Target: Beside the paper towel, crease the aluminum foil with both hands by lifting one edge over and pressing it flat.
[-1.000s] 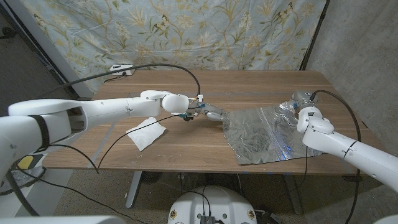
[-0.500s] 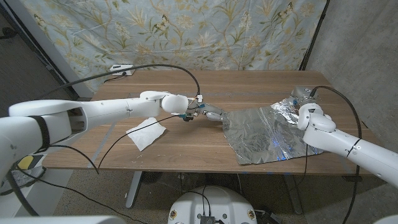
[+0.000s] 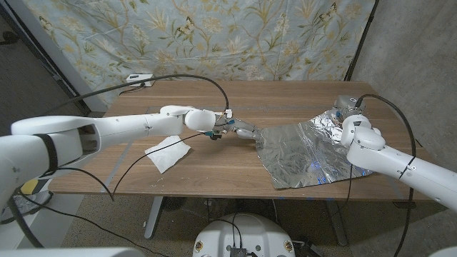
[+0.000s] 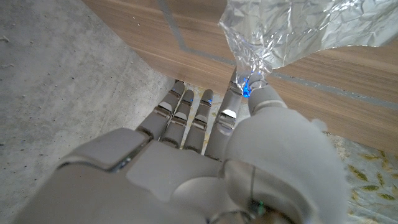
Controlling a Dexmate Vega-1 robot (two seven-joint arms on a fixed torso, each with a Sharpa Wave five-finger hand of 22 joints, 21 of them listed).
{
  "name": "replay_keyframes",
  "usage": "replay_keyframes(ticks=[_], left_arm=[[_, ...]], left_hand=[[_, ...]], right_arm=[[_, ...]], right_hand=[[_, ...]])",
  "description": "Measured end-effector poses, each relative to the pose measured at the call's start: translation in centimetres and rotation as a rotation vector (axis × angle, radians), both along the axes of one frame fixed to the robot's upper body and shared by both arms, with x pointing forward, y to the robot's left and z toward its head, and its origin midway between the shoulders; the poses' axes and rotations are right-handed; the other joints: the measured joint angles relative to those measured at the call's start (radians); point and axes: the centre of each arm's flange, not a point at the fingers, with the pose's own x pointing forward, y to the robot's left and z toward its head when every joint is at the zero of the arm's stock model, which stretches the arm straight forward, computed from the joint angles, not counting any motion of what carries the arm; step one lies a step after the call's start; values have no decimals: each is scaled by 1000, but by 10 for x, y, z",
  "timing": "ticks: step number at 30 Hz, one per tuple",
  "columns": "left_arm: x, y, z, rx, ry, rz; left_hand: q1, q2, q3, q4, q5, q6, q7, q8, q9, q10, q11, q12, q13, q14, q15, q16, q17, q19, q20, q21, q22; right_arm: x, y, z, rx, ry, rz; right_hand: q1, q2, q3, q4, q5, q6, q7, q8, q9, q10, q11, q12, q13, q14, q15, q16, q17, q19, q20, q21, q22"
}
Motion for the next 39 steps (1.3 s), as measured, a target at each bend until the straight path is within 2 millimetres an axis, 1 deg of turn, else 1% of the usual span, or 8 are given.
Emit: replay_keyframes(ticks=[5, 9, 10, 12, 18, 21, 29, 39], left_arm=[[0, -1, -1, -11, 1, -5], [0, -1, -2, -13, 4, -4], [0, -1, -2, -13, 4, -4], [1, -1, -2, -24, 1, -5], [2, 2, -2, -36, 0, 1], [3, 4, -1, -43, 0, 7], [9, 9, 1, -54, -3, 22], [13, 10, 1, -61, 3, 13]], left_hand=[[0, 0, 3, -3, 0, 0, 0, 0, 0, 0, 0, 0, 0, 0, 0, 0, 0, 0, 0, 0, 0], [4, 3, 3, -3, 0, 0, 0, 1, 0, 0, 0, 0, 0, 0, 0, 0, 0, 0, 0, 0, 0], [6, 1, 3, -3, 0, 0, 0, 1, 0, 0, 0, 0, 0, 0, 0, 0, 0, 0, 0, 0, 0], [8, 0, 3, -3, 0, 0, 0, 1, 0, 0, 0, 0, 0, 0, 0, 0, 0, 0, 0, 0, 0], [7, 0, 7, -7, 0, 0, -1, 0, 0, 0, 0, -2, 0, 0, 0, 0, 0, 0, 0, 0, 0], [7, 0, 7, -7, 0, 0, -1, 0, 0, 0, 0, -2, 0, 0, 0, 0, 0, 0, 0, 0, 0], [11, 4, 11, -11, 0, -3, -2, 0, 0, 1, -1, -3, 0, 0, 0, 0, 0, 0, 0, 0, 0], [19, 4, 15, -15, 0, -4, -3, 0, 0, -2, 2, 0, 0, 4, 4, 0, 0, 0, 0, 0, 0]], right_arm=[[-5, 7, 4, -4, 4, 1], [-5, 4, 3, 1, 19, -13], [-5, 4, 11, 1, 7, -14], [-8, 16, 10, -7, 15, 9], [-9, 22, 14, -9, 27, 13], [-10, 29, 18, -13, 28, 22], [-13, 41, 27, -15, 39, 30], [-16, 56, 36, -17, 50, 43]], right_hand=[[5, 5, -7, 1, 0, 5, 5, -5, 0, 0, 0, 0, 0, 3, -3, 0, 0, 0, 0, 0, 0], [5, 5, -7, 1, 0, 6, 6, -5, 0, 5, 5, -4, 0, 3, -3, 0, 0, 0, 0, 0, 0], [7, 7, -7, 1, 0, 6, 6, -5, 0, 5, 5, -4, 0, 3, -3, 0, 0, 0, 0, 0, 0], [8, 8, -7, 1, 0, 6, 6, -5, 0, 5, 6, -4, 0, 3, -3, 0, 0, 0, 0, 0, 1], [9, 9, -7, 1, 0, 11, 11, -5, 0, 0, 11, -4, 0, 3, -2, 0, 0, -6, 1, -6, 5], [18, 8, -7, 1, 0, 11, 11, -5, 0, 0, 22, -8, 0, 3, -2, 0, 0, -9, -2, -6, 5], [18, 8, -12, -4, -2, 5, 16, -8, 0, -6, 27, -8, 0, 2, -2, -6, 0, -9, -2, -6, 5], [32, 13, -17, 0, -4, 4, 26, -12, 2, -9, 31, -12, 0, 2, -2, -6, 0, -9, -2, -6, 5]])
